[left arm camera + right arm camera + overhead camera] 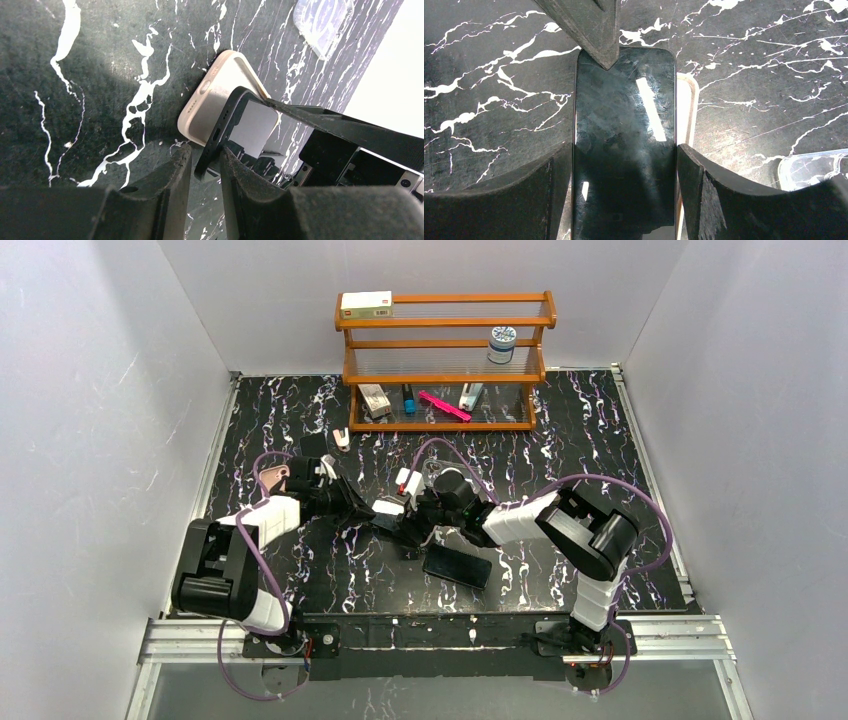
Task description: Put the phone into the phone case
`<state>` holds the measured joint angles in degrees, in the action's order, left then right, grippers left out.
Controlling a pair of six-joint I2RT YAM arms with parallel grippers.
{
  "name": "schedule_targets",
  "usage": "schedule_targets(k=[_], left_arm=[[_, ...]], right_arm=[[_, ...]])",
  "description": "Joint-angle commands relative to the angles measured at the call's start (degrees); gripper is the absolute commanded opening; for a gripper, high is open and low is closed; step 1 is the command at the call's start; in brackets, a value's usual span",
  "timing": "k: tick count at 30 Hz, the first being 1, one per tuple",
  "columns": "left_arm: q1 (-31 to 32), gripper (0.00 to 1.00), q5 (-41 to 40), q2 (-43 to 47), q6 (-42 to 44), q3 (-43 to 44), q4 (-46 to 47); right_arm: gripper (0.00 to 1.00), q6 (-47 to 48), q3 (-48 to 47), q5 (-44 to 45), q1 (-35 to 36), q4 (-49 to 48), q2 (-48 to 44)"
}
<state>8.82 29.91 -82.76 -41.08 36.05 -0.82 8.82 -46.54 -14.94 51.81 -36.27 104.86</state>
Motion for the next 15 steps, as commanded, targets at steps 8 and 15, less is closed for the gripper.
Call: schedule_targets(k=[8,15], left_arm=[[-0.21,0.20,2.66,-3.11,-2.83,-0.55,6.05],[-0.21,0.15,2.43,-5.10,-2.33,0.21,6.94]], right_arm=[[0.81,-3.07,-1.32,1.50,-0.13,-1.56,-3.09],[0.89,-8.33,-3.46,0.90,-0.76,5.51,-5.80]])
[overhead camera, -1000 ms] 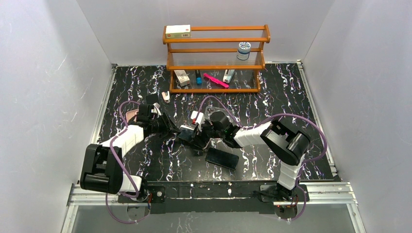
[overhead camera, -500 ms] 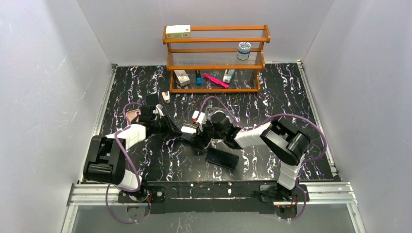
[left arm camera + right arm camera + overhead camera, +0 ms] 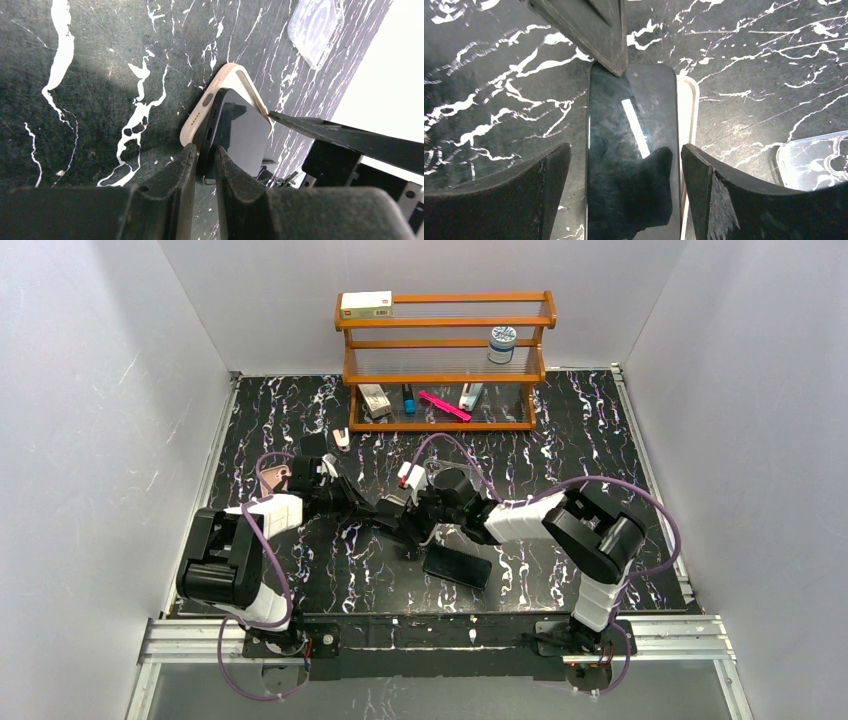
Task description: Put the phone into the phone case
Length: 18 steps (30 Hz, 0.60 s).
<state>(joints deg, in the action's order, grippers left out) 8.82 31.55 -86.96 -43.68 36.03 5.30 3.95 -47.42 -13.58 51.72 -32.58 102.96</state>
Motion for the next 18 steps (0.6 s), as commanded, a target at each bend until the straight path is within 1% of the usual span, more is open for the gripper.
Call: schedule_targets(k=[1,4,6,11,14,18], left_arm=[[-0.21,0.14,0.90,-1.37,0.31,0.32,0.97],[-0.16,0.13,1.72,-2.20,0.85,0.84,1.44],[-0.12,0.12,1.79,-2.06,1.82,1.11,1.47],[0.21,0.12,0.51,-1.83,3.82,1.69,1.54],[0.65,0.12,0.10,-2.58,4.32,2.38,1.56],[1.56,0.13,-1.17,-3.45,4.36,3.04,1.77]], right_arm=[[0.90,-4.20,-2.68,-0.77,-0.87,2.41,-4.12],[0.91,-7.44,-3.85,-1.22,-1.99,5.91,-4.87],[0.89,-10.38,-4.64,-2.81,-3.78,8.26,-5.33],[0.77,-16.51,-5.43,-6.87,-9.54,13.54,-5.44],[0.70,-16.45,-5.32,-8.44,-11.46,15.75,-4.79],[0.66,-16.25,-5.84,-12.07,-13.13,17.63,-2.83]])
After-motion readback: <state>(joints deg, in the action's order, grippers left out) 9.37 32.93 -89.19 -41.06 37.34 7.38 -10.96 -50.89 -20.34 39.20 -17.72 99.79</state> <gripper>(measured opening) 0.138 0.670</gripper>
